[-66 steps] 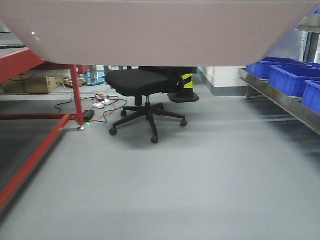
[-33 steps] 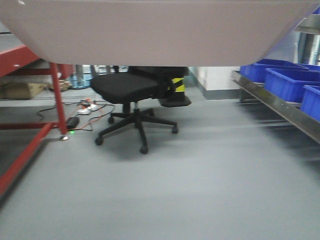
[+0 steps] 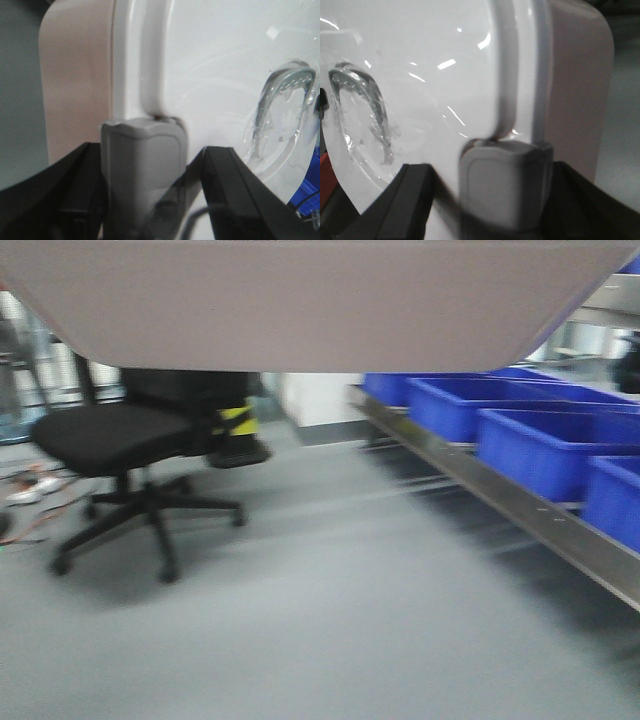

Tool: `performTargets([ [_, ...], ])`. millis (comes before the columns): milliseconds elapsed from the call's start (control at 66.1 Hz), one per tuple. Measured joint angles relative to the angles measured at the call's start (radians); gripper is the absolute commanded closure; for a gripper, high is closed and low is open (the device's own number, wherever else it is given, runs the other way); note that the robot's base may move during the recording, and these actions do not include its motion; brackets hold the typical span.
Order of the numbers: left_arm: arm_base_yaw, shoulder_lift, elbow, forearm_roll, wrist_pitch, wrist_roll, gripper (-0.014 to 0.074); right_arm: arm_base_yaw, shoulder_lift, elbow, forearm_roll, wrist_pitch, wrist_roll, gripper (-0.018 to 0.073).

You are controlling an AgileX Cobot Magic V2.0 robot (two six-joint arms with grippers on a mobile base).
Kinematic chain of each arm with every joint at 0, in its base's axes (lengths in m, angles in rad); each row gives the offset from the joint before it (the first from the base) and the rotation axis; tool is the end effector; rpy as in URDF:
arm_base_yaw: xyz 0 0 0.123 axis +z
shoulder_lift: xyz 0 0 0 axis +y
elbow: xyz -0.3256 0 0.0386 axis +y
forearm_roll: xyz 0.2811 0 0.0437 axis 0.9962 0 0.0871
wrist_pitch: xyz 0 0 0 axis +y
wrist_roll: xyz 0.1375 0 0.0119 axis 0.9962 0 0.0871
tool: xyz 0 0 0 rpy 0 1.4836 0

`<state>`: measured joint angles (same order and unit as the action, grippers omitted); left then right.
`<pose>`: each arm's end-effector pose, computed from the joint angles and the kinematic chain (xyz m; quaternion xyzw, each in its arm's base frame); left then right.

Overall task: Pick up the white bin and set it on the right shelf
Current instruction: 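Hold the bin with both grippers while turning toward the blue-bin shelves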

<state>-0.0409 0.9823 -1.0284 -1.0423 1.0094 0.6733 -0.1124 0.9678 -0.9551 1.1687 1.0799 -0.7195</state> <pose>0.2064 -0.1095 0.4232 0.1860 0.8010 -0.3706 0.4319 0.2084 0.0892 0.4105 -0.1306 0.7984 0.3997 0.4309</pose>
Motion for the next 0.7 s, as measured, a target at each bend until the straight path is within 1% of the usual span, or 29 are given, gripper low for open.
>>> performTargets([
  [696, 0.0, 0.0, 0.0, 0.0, 0.0, 0.0, 0.0346, 0.0, 0.0, 0.0, 0.0, 0.0, 0.0, 0.0074],
])
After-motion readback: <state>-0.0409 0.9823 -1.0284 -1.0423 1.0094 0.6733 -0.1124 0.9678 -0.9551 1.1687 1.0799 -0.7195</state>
